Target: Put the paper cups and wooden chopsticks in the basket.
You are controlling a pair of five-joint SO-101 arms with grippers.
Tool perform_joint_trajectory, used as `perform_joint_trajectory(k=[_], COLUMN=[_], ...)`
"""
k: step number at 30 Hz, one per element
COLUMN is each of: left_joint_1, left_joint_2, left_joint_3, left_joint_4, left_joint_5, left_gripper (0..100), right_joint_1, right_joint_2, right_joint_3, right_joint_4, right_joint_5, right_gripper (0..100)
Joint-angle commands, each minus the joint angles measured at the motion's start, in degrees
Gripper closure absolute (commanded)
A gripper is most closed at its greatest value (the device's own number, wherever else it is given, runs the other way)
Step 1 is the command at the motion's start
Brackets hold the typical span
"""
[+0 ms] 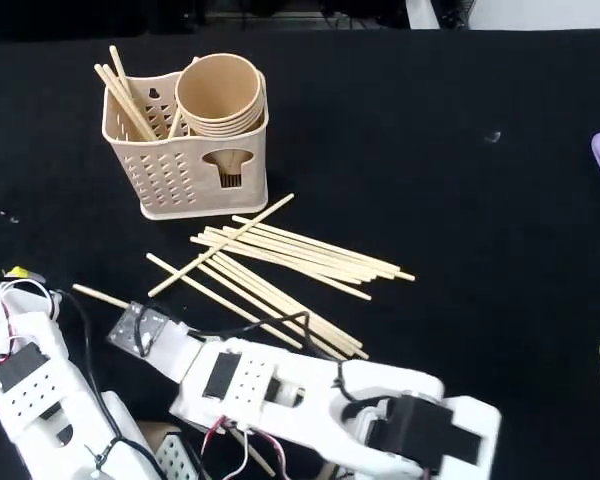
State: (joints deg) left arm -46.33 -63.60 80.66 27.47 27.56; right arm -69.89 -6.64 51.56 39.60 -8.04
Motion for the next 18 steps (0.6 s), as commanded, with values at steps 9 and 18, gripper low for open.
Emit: perform_joint_trajectory(k=[9,18], left_joint_1=[-0.1,-0.1], left_joint_2=[-0.8,-0.9], left_joint_3=[-2.2,-2.2], left_joint_4=[-0.9,-1.0], left_joint_5=[0.2,0.2], left_gripper=[87,87], right_joint_1=[4.2,20.9], right_joint_2=[6.1,3.0], right_joint_3=[-9.2,-9.2], right_joint_4=[8.4,9.1], right_joint_5=[9.0,15.6], right_gripper=[85.0,98.7])
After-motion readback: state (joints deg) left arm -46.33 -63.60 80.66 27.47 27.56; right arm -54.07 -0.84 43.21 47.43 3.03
